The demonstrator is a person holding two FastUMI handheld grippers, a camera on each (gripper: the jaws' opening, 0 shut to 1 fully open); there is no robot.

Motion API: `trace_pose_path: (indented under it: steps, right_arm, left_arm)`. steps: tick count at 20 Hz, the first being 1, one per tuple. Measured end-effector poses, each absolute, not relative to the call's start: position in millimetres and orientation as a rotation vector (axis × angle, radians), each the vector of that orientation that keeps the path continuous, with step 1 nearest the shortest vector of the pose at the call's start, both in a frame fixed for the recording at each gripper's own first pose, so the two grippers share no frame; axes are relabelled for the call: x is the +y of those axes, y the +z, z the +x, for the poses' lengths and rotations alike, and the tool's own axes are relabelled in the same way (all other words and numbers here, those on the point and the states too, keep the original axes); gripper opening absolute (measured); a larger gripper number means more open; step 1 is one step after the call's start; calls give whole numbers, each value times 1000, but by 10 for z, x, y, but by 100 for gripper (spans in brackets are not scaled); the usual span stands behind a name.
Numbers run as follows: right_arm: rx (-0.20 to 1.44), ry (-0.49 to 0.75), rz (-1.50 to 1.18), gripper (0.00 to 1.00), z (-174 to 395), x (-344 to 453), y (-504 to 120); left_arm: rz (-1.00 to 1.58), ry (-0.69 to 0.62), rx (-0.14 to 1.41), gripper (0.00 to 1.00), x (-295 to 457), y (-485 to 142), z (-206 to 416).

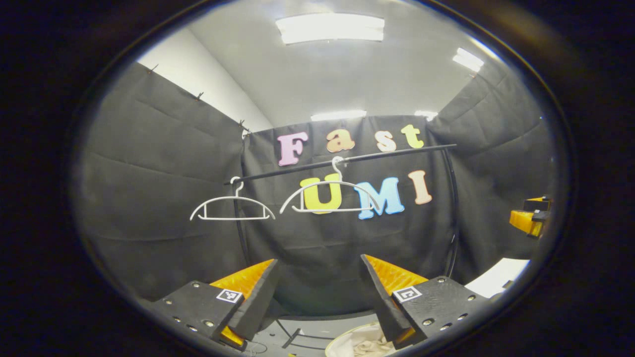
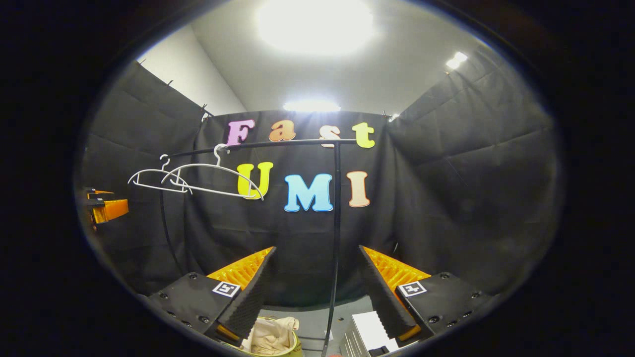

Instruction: Grasp the clothes on the hanger with both hands and then place them into the laundry hamper below.

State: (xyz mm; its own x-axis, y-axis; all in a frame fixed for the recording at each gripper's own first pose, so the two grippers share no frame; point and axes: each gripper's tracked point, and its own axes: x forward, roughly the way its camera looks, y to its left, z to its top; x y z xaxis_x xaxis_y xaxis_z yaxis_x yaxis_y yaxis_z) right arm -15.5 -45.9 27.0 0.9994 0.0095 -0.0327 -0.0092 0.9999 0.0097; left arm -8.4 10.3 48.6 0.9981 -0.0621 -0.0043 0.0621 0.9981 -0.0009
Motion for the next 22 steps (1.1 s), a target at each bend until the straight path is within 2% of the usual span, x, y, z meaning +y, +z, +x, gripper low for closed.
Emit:
trace_pose_path:
  steps: [3, 7, 8, 9, 12, 13, 15, 16, 22]
  right_arm:
    - [27, 19, 8, 100, -152, -395, 277]
    - [23, 18, 13, 97, -140, -331, 261]
    - [21, 21, 13, 100, -123, -306, 263]
    - [22, 23, 8, 97, -121, -285, 244]
    - [22, 20, -4, 100, -113, -269, 240]
    - [20, 18, -5, 96, -102, -272, 239]
    - [11, 13, -3, 96, -67, -273, 273]
    - [5, 10, -3, 100, -50, -277, 288]
    - [-22, -4, -14, 100, 85, -259, 351]
  left_arm:
    - [-2, -55, -14, 93, 132, 546, -124]
    - [1, -38, -27, 93, 188, 573, -109]
    - [-4, -38, -30, 93, 193, 583, -109]
    - [-6, -34, -34, 93, 201, 600, -99]
    - [-7, -21, -43, 94, 262, 617, -88]
    - [-10, -16, -44, 94, 280, 617, -93]
    - [-18, -8, -47, 94, 318, 620, -88]
    - [-23, -5, -48, 94, 338, 617, -70]
    - [-40, 2, -38, 94, 424, 536, 91]
